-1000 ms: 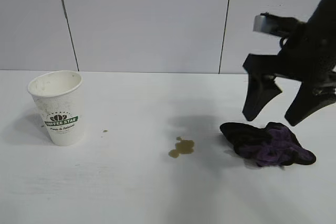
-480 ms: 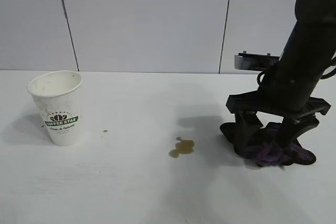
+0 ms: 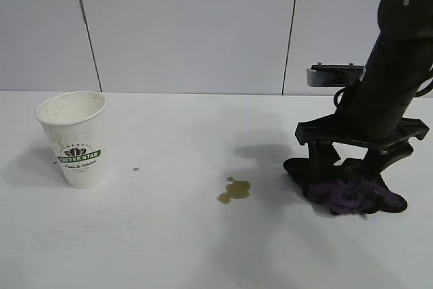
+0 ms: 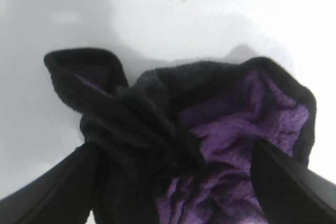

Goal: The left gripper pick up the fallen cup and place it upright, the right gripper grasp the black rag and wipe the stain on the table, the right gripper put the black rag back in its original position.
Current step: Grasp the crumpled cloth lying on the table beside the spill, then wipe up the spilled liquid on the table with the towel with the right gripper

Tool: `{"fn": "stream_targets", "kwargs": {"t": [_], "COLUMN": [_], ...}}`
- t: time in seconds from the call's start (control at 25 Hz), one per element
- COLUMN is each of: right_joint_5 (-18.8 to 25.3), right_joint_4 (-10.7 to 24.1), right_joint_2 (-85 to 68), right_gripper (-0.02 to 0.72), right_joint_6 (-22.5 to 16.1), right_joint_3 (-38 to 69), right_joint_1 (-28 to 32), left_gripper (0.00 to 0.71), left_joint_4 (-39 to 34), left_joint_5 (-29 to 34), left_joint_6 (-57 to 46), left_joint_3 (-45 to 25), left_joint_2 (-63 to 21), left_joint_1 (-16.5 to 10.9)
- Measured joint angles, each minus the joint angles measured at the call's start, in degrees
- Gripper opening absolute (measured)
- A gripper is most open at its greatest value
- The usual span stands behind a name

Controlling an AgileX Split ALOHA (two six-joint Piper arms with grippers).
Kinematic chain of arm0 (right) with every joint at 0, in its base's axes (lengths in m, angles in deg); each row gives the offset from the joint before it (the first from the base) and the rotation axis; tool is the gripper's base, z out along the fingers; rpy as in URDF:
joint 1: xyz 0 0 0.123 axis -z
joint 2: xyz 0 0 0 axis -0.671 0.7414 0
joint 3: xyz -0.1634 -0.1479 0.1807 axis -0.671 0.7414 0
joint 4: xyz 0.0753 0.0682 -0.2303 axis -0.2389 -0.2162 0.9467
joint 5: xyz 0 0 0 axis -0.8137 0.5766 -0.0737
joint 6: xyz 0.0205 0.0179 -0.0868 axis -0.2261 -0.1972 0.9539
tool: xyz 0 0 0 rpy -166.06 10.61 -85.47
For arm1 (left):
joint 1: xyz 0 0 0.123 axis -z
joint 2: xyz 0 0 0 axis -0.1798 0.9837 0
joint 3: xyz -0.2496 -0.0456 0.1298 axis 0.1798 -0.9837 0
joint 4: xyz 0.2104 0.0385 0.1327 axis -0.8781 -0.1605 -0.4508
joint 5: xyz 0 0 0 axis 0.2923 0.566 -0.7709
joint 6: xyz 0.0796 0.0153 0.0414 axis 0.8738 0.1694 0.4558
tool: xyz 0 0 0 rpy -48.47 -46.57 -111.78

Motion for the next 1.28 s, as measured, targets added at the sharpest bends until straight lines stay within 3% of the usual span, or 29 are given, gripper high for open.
{"fn": "stream_targets", "kwargs": {"t": [0.2, 0.28, 0.56, 0.76, 0.88, 1.08, 1.28], "right_joint_5": [-0.6, -0.3, 1.6, 3.7, 4.6, 4.0, -1.7], "right_joint_4": [-0.4, -0.7, -2.1, -5.4, -10.2, -21.4, -28.4], "right_joint_2": [1.4, 1.8, 0.4, -4.4, -6.4, -8.1, -8.2], "right_gripper": [0.113, 0.051, 0.028, 0.028, 0.026, 0.025, 0.025], "right_joint_6": [-2.3, -2.4, -2.6, -1.6, 1.5, 8.1, 12.2], "right_joint_3": [0.0, -0.2, -0.4, -0.4, -0.4, -0.4, -0.3], "right_joint_1": [0.0, 0.0, 0.0, 0.0, 0.0, -0.4, -6.4], "left_gripper": [0.695, 0.695, 0.695, 0.695, 0.695, 0.695, 0.695], "left_joint_4": [0.0, 0.0, 0.0, 0.0, 0.0, 0.0, 0.0], "left_joint_5": [0.0, 0.0, 0.0, 0.0, 0.0, 0.0, 0.0], "left_joint_6": [0.0, -0.1, -0.1, -0.1, -0.1, -0.1, -0.1], "left_joint_3": [0.0, -0.1, -0.2, -0.2, -0.2, -0.2, -0.2], "left_joint_2": [0.0, 0.0, 0.0, 0.0, 0.0, 0.0, 0.0], "left_joint_1": [0.0, 0.0, 0.0, 0.0, 0.0, 0.0, 0.0]}}
